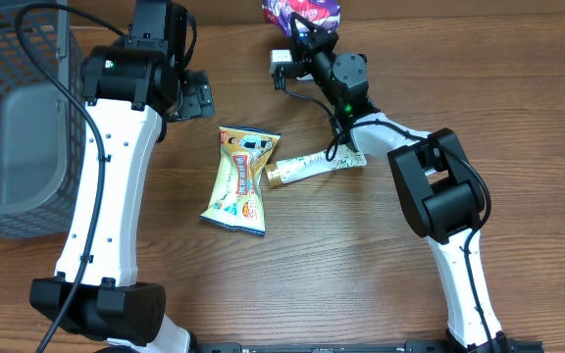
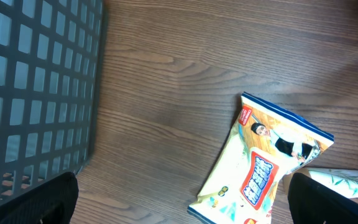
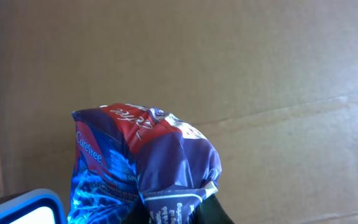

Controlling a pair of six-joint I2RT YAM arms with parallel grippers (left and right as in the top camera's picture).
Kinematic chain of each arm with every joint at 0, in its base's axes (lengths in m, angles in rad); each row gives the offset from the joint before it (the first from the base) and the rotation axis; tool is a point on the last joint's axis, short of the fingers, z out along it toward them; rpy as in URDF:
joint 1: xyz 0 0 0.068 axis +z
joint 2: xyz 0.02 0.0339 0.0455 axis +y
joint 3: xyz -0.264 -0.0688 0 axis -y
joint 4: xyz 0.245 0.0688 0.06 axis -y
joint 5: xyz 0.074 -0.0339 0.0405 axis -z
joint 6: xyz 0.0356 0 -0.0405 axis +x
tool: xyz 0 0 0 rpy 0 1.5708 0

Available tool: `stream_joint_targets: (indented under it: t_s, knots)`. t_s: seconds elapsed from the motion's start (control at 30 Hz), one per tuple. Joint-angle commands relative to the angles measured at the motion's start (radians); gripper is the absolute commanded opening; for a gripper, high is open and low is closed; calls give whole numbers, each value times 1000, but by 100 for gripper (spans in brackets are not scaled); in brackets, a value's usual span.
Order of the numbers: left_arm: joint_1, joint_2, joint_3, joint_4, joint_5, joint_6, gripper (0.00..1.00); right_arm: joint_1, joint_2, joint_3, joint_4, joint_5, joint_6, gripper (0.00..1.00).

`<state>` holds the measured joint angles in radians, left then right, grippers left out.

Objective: Scan the item barcode
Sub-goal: 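Carry the purple package right and place it at the table edge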

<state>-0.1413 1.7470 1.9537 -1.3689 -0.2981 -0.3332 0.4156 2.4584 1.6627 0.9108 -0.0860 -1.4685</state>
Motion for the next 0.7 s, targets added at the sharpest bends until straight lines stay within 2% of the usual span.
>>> stream_joint_targets:
  t_s: [0.0,0.17,0.3,0.43,0.6,0.67]
  knots:
    - [3,1,-1,1,4,19,100,-7,1,35,30,-13,14,4]
    - [3,1,-1,1,4,19,100,-5,-17,35,31,8,37,4]
    - [3,1,-1,1,4,19,100,8,-67,35,-6,116,84,4]
    - [3,1,-1,1,4,19,100,22,-143,35,-74,330,248,4]
    - [3,1,-1,1,4,19,100,60,-265,35,-214,612,255,4]
    - [3,1,-1,1,4,19,100,69,-319,34,-220,830,307,4]
